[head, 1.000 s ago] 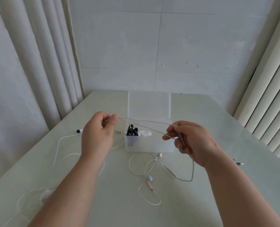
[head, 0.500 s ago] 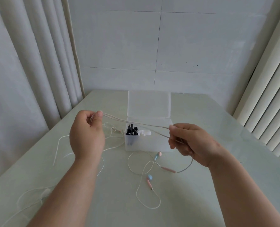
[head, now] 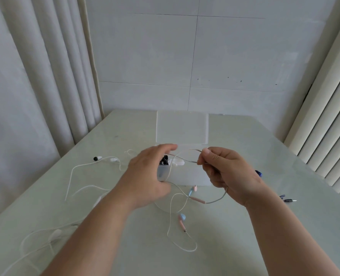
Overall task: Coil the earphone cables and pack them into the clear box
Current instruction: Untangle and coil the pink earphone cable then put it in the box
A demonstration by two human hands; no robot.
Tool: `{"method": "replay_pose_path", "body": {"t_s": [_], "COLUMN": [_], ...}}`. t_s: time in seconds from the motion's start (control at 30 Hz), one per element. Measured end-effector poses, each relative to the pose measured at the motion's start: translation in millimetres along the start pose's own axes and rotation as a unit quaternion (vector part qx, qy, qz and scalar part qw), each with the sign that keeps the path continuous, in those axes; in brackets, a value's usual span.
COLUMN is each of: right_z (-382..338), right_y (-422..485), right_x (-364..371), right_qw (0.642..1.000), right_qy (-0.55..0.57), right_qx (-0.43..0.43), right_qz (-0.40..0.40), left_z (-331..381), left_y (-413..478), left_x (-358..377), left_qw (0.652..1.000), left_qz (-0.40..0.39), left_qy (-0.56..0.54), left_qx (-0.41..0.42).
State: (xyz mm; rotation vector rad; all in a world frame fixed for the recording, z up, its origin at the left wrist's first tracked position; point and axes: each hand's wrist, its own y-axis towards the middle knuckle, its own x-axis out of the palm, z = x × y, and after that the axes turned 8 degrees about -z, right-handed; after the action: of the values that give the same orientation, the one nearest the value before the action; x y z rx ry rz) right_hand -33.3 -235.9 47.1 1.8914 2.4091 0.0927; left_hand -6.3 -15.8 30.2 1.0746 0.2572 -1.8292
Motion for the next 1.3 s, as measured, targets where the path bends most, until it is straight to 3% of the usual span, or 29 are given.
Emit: {"method": "replay_pose_path", "body": {"t_s": [0.17, 0.33, 0.43, 0.6, 0.73, 0.9, 0.97, 1.2, 1.3], "right_z": [-0.7, -1.5, -1.6, -2.0, -1.7, -1.8, -1.7, -1.6, -1.7], "right_y": [0.1, 0.6, 0.6, 0.3, 0.0, -0.8, -0.9, -1.5, -1.5], "right_x": [2.7, 2.9, 3.3, 2.3, 1.5, 1.5, 1.2, 1.0, 1.8], "right_qw": [0.999, 0.999, 0.998, 0.997, 0.998, 0.998, 0.999, 0.999, 0.999], "right_qy": [-0.028, -0.008, 0.006, 0.017, 0.008, 0.003, 0.009, 0.001, -0.001], "right_qx": [0.001, 0.009, 0.013, 0.014, 0.013, 0.015, 0.011, 0.002, 0.002], "right_qz": [0.022, 0.052, 0.055, 0.071, 0.068, 0.055, 0.049, 0.041, 0.041], "left_z": [-0.5, 0.9, 1.8, -1.2, 0.1, 2.0, 1.0, 1.6, -1.7], "left_y": [-1.8, 3.5, 4.7, 4.6, 0.8, 3.6, 4.1, 3.6, 2.0], "left_x": [-1.7, 0.9, 2.9, 3.1, 4.4, 3.6, 3.1, 2.2, 4.4], "left_qw": [0.994, 0.991, 0.98, 0.984, 0.991, 0.981, 0.974, 0.99, 0.992], "left_qz": [-0.062, 0.111, 0.149, 0.098, 0.079, 0.092, 0.115, 0.116, 0.109], "left_qy": [-0.093, -0.001, 0.047, 0.037, 0.039, -0.165, -0.193, -0.072, 0.037], "left_qx": [0.009, 0.073, 0.126, 0.145, 0.101, 0.043, 0.031, 0.018, 0.046]}}
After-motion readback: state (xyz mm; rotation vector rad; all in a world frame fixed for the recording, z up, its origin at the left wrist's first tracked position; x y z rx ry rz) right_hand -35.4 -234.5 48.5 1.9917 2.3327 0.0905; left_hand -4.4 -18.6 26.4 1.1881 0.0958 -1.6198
